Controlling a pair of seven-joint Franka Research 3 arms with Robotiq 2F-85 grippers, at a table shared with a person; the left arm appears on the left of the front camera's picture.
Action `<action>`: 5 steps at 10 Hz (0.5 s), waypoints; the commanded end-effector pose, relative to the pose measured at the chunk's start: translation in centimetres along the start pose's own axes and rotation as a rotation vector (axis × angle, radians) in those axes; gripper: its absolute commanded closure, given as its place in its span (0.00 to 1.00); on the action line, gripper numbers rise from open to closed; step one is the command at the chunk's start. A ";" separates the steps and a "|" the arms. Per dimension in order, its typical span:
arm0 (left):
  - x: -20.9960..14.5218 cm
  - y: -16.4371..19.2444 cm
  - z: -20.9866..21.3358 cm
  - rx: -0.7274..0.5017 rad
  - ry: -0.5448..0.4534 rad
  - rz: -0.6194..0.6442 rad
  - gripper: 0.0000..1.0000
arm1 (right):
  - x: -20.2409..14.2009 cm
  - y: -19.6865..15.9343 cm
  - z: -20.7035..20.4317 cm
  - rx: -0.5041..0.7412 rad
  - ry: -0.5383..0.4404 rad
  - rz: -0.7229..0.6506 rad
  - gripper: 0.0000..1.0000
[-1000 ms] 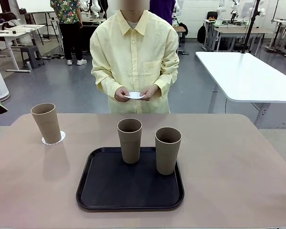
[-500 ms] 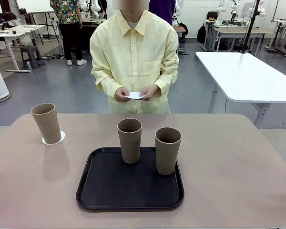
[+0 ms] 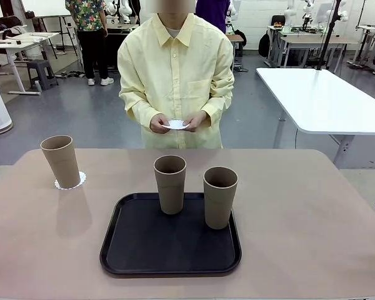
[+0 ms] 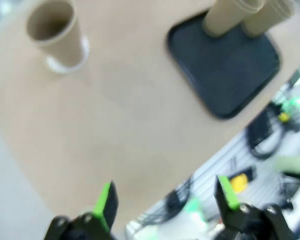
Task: Place coasters on the table and set cups on them.
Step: Take one Reusable plastic cup from the Flat Tray and place it on a coaster set by the human.
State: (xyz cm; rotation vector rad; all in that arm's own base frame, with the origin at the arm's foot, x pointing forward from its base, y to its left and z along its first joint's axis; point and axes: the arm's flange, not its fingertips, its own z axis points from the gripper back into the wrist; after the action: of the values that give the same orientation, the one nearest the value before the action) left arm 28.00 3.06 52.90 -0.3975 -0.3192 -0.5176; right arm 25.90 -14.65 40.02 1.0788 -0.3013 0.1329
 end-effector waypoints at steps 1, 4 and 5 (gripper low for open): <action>-2.0 4.5 -3.0 -0.482 -0.330 0.024 0.00 | 0.0 -0.1 0.1 0.009 -0.001 0.006 0.00; -4.1 9.3 -5.8 -0.588 -0.444 0.161 0.00 | 0.0 -0.1 0.1 0.009 -0.001 0.006 0.00; -5.1 11.3 -5.3 -0.625 -0.480 0.198 0.00 | 0.0 -0.1 0.1 0.009 -0.001 0.006 0.00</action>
State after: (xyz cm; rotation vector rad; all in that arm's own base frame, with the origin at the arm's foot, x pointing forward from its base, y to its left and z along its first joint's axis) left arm 31.58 11.96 45.04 -1.0882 -0.5755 -0.3149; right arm 25.86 -14.70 40.02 1.0786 -0.3022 0.1307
